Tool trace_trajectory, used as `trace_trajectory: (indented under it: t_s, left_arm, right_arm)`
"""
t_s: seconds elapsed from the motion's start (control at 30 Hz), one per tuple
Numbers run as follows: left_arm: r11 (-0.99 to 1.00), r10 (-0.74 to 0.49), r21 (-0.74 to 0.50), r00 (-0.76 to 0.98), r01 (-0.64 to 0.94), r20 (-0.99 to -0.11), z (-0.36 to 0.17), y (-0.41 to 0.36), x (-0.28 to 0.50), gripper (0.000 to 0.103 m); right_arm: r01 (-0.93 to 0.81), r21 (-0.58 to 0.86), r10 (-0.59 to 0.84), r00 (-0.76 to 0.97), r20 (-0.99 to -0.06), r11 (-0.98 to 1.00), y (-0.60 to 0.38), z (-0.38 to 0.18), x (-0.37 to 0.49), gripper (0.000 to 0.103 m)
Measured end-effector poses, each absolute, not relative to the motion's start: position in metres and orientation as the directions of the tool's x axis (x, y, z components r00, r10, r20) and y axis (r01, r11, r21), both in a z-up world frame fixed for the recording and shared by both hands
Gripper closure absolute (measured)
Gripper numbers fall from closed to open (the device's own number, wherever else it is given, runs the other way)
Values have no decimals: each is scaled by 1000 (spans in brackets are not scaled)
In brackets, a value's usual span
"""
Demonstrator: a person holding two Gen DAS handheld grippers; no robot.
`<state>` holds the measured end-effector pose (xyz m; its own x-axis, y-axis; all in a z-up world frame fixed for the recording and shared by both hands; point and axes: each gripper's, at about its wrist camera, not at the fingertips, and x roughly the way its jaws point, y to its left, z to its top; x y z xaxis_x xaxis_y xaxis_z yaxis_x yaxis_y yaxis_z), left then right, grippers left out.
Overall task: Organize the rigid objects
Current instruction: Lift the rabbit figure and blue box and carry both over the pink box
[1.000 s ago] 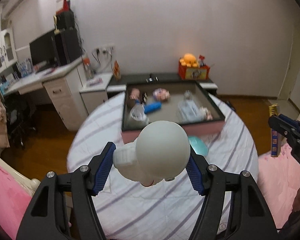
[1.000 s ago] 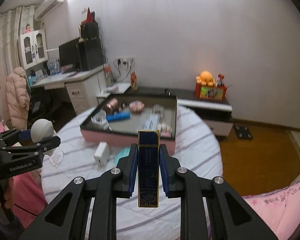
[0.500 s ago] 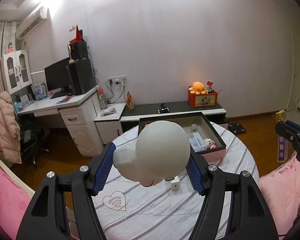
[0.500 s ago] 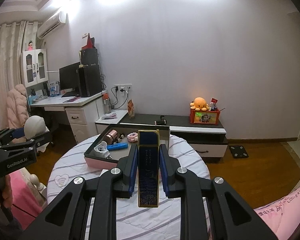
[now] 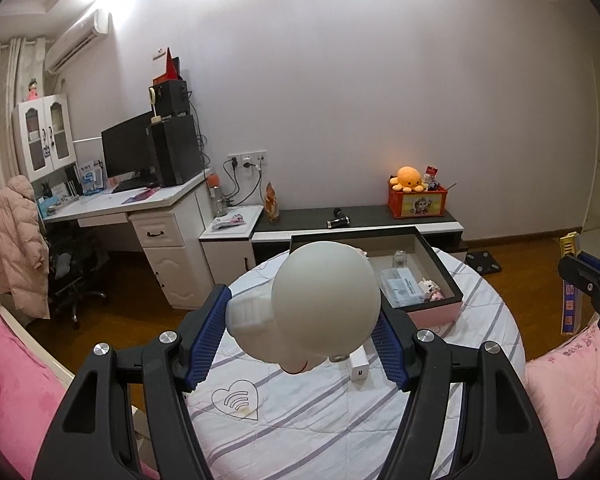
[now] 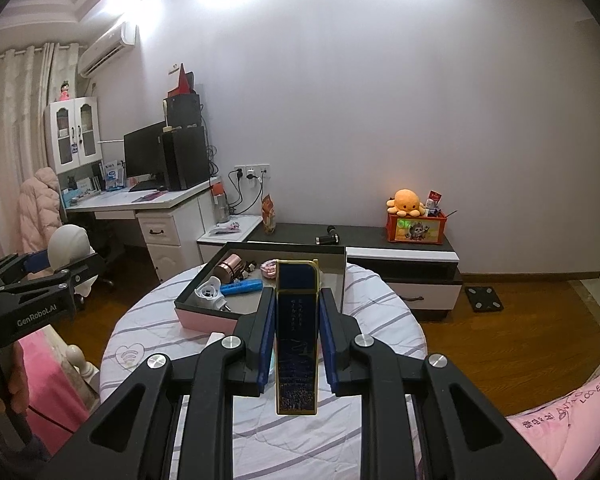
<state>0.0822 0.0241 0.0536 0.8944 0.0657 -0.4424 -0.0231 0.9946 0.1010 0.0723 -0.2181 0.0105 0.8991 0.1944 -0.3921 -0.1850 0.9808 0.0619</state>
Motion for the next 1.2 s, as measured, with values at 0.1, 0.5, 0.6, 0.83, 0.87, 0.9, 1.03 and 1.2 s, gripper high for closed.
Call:
trace_trajectory:
  t_s: [0.1, 0.5, 0.6, 0.83, 0.87, 0.9, 1.03, 1.2]
  left_arm:
    - [995, 58, 98, 892, -15, -447, 53, 23, 86, 35]
    - [995, 33, 97, 882, 14, -469, 52, 22, 116, 35]
    - [995, 26, 101, 880, 25, -474, 52, 20, 132, 35]
    - [994, 28, 106, 867, 29, -497, 51, 20, 187, 35]
    - [994, 24, 100, 863, 31, -505, 50, 21, 198, 35]
    - [995, 24, 96, 856, 30, -516, 48, 21, 210, 35]
    - [995, 33, 95, 827, 25, -562, 35, 23, 253, 35]
    - [994, 29, 103, 771, 48, -637, 11, 22, 304, 35]
  right_arm:
    - [-182, 61, 191, 899, -393, 981, -217, 10, 72, 82]
    - [-179, 67, 191, 894, -405, 982, -211, 5, 87, 82]
    - [-180, 59, 189, 893, -409, 982, -208, 7, 100, 82]
    - [-217, 31, 208, 876, -435, 976, -193, 8, 148, 82]
    - [-225, 31, 215, 871, -442, 974, -190, 7, 158, 82]
    - [-232, 32, 221, 866, -448, 972, -187, 8, 166, 82]
    - [-260, 29, 241, 841, -485, 965, -176, 0, 210, 82]
    - [-300, 35, 268, 784, -560, 953, -159, -23, 261, 82]
